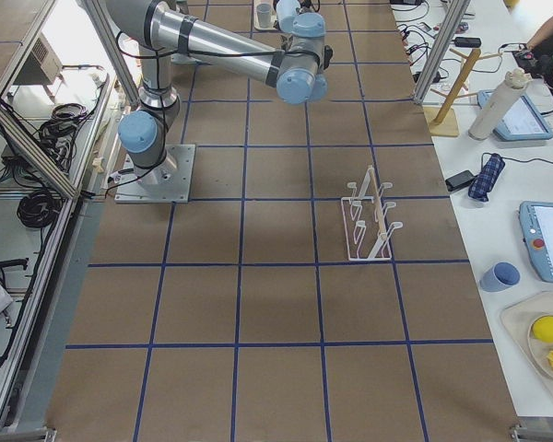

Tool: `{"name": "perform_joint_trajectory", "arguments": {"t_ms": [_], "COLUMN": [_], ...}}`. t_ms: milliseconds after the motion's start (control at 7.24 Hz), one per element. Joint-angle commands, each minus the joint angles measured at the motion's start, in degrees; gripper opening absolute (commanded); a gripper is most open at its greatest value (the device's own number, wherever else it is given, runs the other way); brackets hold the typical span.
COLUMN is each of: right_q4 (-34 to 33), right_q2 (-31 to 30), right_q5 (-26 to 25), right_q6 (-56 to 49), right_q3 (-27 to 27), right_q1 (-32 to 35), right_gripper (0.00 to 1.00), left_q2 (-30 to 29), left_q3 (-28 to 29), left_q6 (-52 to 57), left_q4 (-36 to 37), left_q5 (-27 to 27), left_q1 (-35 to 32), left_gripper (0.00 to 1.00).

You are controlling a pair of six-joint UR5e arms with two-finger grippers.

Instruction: Transfer IKEA cup to right arm and place on rack

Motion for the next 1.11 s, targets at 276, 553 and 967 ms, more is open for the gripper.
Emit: {"name": "perform_joint_trajectory", "arguments": {"t_ms": [276,553,967], "right_q4": [1.4,1.5,2.0], "right_q2": [-0.6,-0.6,-0.5], "right_q5": [0.0,-0.1,0.0], "right_q6": [-0.2,-0.2,-0.2], "right_q3": [-0.5,-0.4,-0.4], "right_q1": [0.1,0.1,0.1], "right_gripper": [1.0,0.93,0.74], "left_q2": [0.2,0.2,0.2], "left_q3": [-0.2,-0.1,-0.1], "left_q6": [0.1,0.2,0.2], "left_q4": [0.0,0.0,0.0], "left_q5": [0.0,0.0,0.0], "left_q1": [0.0,0.0,0.0], "left_gripper": [0.0,0.0,0.0]}}
